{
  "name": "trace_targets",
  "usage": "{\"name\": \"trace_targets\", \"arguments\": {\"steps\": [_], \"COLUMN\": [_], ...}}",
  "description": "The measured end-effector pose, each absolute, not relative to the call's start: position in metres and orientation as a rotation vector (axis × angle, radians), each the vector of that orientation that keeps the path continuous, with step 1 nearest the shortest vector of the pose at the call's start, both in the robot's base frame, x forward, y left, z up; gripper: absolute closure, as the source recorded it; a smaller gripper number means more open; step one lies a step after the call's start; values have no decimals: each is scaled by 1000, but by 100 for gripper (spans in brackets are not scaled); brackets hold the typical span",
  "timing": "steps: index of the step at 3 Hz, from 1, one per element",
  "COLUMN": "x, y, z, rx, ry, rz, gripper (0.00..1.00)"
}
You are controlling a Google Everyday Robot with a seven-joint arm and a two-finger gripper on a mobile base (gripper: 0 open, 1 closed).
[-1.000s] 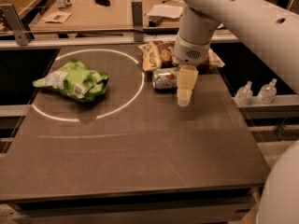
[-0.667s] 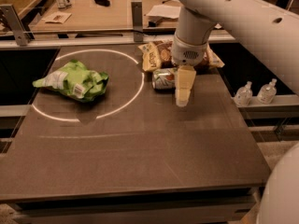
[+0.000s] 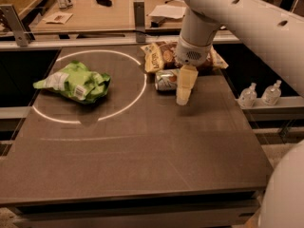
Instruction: Place 7up can upright
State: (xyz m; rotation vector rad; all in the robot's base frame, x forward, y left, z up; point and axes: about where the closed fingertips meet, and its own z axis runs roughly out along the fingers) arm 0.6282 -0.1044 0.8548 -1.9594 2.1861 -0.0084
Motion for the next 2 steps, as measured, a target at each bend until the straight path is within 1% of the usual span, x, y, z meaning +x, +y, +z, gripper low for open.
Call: {"name": "trace_targets", "arguments": {"steps": [2], "x": [636], "y": [-82], "z": [826], "rx": [-1985], "ry": [2178], "rz": [-95], "gripper": [0]}}
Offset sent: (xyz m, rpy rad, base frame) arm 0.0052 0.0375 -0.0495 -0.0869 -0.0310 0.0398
